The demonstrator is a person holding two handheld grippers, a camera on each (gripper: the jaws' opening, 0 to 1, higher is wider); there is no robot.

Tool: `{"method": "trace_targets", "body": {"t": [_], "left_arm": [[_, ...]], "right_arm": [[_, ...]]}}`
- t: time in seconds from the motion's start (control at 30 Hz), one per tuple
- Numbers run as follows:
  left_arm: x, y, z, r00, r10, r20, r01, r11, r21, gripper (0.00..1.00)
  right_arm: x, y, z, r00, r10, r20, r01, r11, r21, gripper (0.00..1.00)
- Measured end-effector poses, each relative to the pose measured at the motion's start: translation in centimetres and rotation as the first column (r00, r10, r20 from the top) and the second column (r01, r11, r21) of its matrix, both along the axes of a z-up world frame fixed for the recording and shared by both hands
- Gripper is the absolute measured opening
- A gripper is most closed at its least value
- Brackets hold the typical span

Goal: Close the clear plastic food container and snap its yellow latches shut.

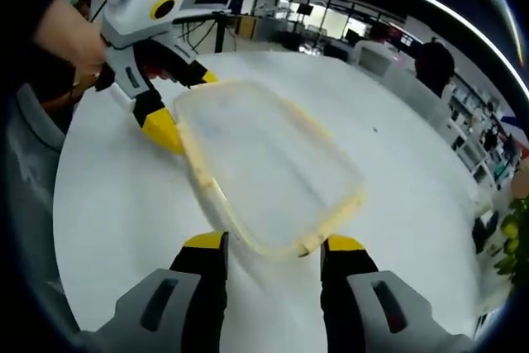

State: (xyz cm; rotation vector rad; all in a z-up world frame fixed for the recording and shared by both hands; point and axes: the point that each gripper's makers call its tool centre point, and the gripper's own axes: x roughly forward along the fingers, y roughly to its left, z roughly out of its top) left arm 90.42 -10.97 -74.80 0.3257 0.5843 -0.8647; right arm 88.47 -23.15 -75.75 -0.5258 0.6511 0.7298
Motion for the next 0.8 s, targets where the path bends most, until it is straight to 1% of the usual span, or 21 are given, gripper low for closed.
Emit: {"method": "trace_targets", "body": {"t": [0.13, 0.2, 0.33, 0.5, 0.8], "left_arm": [[0.0, 1.3, -0.1, 1.0, 0.008, -0.003, -0.008, 1.0, 0.004, 0.46], [0.0, 2.0, -0.4, 1.0, 0.004, -0.003, -0.004, 1.0, 0.022, 0.45], [0.0, 3.1, -0.4, 1.0, 0.006, -0.003, -0.005, 0.999, 0.038, 0.45], [0.8, 4.6, -0.3, 1.0, 0.025, -0.003, -0.025, 0.999, 0.043, 0.45], [1.3, 4.9, -0.1, 0.999, 0.034, -0.003, -0.034, 0.999, 0.043, 0.46]], "right_arm": [[0.3, 1.3, 0.0, 1.0, 0.02, 0.003, -0.02, 1.0, 0.0, 0.4], [0.4, 1.9, 0.0, 1.0, 0.028, 0.002, -0.028, 1.0, 0.001, 0.4], [0.6, 3.0, 0.1, 0.999, 0.038, 0.005, -0.038, 0.999, 0.0, 0.4], [1.1, 4.3, 0.4, 0.999, 0.039, 0.01, -0.039, 0.999, 0.008, 0.39], [1.5, 4.7, 0.5, 0.999, 0.037, 0.011, -0.037, 0.999, 0.003, 0.38]]}}
